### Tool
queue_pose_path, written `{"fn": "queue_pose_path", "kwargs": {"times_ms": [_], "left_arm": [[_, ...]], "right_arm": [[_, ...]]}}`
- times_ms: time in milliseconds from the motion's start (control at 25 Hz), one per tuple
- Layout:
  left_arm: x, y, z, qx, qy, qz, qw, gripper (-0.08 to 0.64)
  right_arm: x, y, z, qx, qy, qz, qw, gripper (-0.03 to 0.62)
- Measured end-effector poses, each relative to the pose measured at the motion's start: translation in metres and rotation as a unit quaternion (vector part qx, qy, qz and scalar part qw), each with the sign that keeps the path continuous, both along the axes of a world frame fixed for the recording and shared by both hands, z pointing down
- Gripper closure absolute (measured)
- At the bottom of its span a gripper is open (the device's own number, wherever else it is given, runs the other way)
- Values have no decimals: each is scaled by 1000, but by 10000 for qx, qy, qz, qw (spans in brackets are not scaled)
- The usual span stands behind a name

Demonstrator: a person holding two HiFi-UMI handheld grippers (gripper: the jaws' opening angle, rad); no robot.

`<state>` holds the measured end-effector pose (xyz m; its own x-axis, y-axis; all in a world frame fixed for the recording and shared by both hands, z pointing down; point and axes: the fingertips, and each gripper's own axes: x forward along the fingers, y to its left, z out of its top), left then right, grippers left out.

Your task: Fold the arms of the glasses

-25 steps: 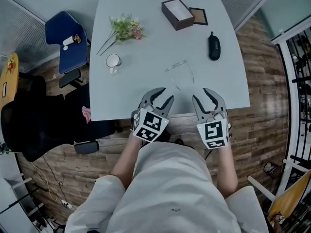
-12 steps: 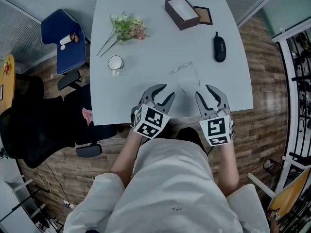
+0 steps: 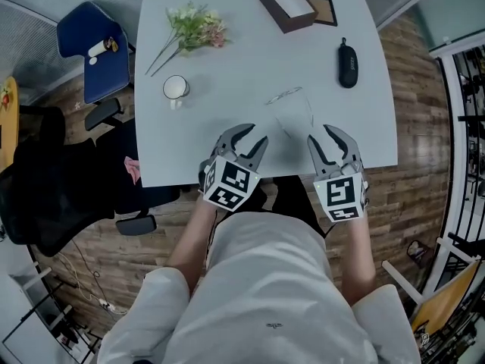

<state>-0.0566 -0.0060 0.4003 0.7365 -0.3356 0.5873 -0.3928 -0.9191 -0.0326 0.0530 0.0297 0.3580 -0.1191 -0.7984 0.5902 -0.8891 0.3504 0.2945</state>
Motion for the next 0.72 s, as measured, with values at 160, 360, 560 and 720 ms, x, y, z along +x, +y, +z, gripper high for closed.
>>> {"fn": "queue_pose_path", "kwargs": {"times_ms": [160, 360, 560, 720], "left_arm": [[2, -5, 6, -63, -93, -196, 9997, 407], [10, -14, 11, -87, -242, -397, 9989, 407], [16, -24, 19, -80, -473, -629, 9969, 407], [21, -33, 29, -107, -722, -865, 9936, 407]], "right_arm": [[9, -9, 8, -119, -10, -190, 9997, 436], [20, -33, 11, -158, -38, -540, 9984, 439], [30, -54, 18, -243, 2, -1001, 9947, 440], [41, -68, 28, -345, 6, -1345, 9903, 442]]}}
